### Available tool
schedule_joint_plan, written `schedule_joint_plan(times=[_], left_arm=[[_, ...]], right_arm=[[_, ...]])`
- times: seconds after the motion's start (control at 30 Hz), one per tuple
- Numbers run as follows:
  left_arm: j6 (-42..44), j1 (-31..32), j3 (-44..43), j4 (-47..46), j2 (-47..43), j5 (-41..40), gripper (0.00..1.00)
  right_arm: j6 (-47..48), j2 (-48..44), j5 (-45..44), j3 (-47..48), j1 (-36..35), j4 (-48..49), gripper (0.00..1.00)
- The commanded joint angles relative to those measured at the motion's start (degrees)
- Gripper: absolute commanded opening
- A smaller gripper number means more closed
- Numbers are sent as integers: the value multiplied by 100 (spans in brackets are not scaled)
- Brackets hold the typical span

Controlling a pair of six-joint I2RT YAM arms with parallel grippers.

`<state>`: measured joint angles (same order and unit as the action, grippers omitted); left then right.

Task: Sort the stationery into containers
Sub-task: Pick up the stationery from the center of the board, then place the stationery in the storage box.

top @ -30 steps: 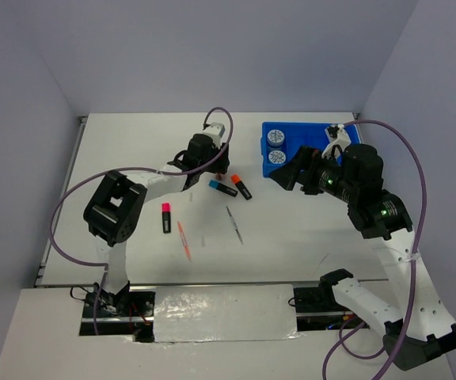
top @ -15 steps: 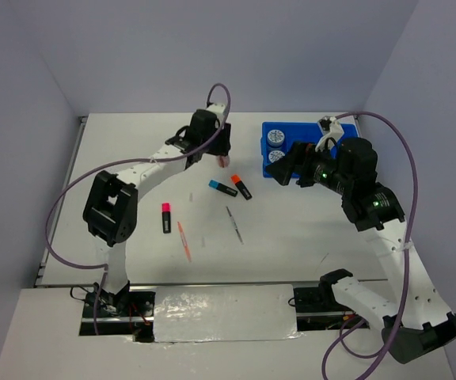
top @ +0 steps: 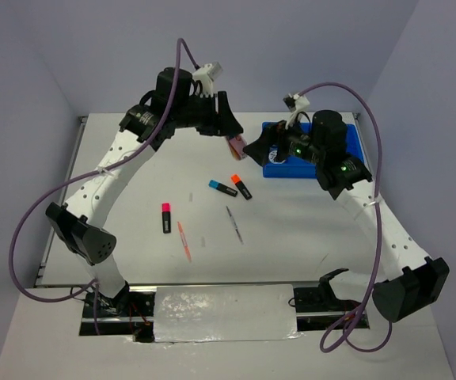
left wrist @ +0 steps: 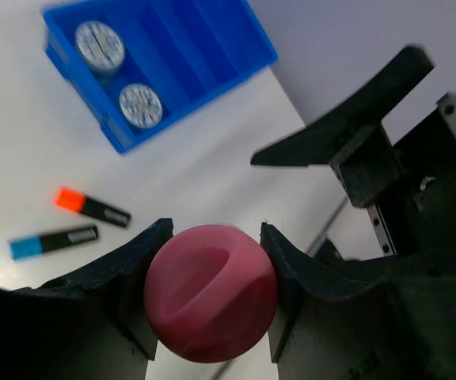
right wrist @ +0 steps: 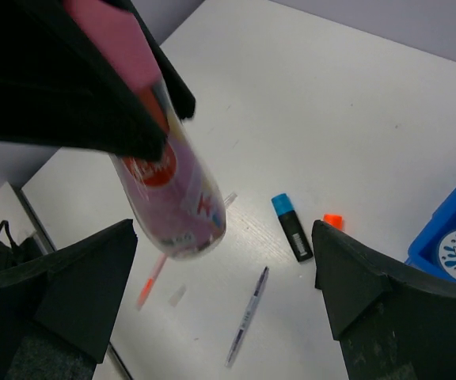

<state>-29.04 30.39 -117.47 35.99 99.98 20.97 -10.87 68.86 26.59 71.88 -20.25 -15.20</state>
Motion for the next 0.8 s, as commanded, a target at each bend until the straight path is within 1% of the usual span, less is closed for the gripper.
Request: schedule_joint_plan(times=[0.0,0.03,0.13,0.17,0.27,0.47,0.6,0.77], left_arm=[[-497,-16,522,191,-250,785,0],[-593,-16,671,146,-312,847,0],[-664,-24,795,58,-427,1040,0],[-699,-25,831,14,-445,1119,0],[-779,-25,1006,-188,-550,1330,0],[-902,-60,1226,-461,-743,1576,0],[-884,-77,1384,-478,-849,1655,0],[-1060,-77,1648,-812,-981,1963,0]], right_arm=[[358,-92,-224,178,-295,122,98],[384,-101,-190,160,-391,123,98],[341,4,188,169,-506,1,98],[323,31,441,169,-558,-18,98],[226,66,707,134,-717,26,97],[138,93,620,-77,-787,-35,96],[138,92,497,-183,-814,-105,96],[-2,110,558,-262,-823,113,91]])
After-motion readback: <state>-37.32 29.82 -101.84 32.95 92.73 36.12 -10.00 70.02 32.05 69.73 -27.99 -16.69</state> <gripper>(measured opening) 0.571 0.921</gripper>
